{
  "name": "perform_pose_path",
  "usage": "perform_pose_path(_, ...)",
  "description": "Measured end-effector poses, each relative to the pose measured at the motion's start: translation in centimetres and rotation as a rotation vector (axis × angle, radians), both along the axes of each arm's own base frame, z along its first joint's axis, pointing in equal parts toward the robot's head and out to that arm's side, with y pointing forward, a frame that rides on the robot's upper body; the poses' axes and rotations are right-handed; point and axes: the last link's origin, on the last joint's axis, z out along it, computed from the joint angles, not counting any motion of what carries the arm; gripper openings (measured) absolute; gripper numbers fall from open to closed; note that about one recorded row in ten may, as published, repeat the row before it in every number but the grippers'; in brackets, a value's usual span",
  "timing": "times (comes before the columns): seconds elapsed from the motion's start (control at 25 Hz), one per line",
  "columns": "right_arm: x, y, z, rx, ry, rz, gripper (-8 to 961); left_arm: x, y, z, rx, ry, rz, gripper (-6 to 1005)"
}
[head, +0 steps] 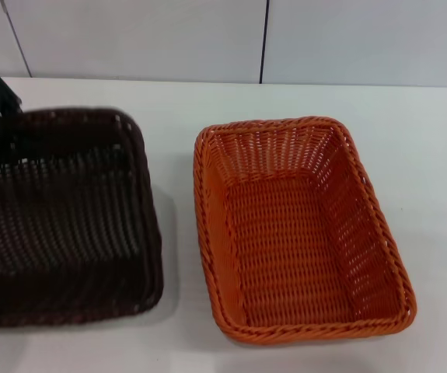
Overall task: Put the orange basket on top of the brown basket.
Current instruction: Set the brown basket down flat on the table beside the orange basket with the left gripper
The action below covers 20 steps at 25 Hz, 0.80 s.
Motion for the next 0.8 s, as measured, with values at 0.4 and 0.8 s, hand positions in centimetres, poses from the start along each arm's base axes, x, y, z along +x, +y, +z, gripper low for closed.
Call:
perform_pose_path(0.4,-0.4,-0.4,0.1,0.021,0.012,0.01,451,0.4,-0.5,-4.3,-0.112,0.052,-0.041,189)
perform_pose_path(0.8,-0.7,-1.1,0.2,0.035,0.017,0.023,452,1.7,0.5,-7.2,-0.048,-0.001,-0.081,188)
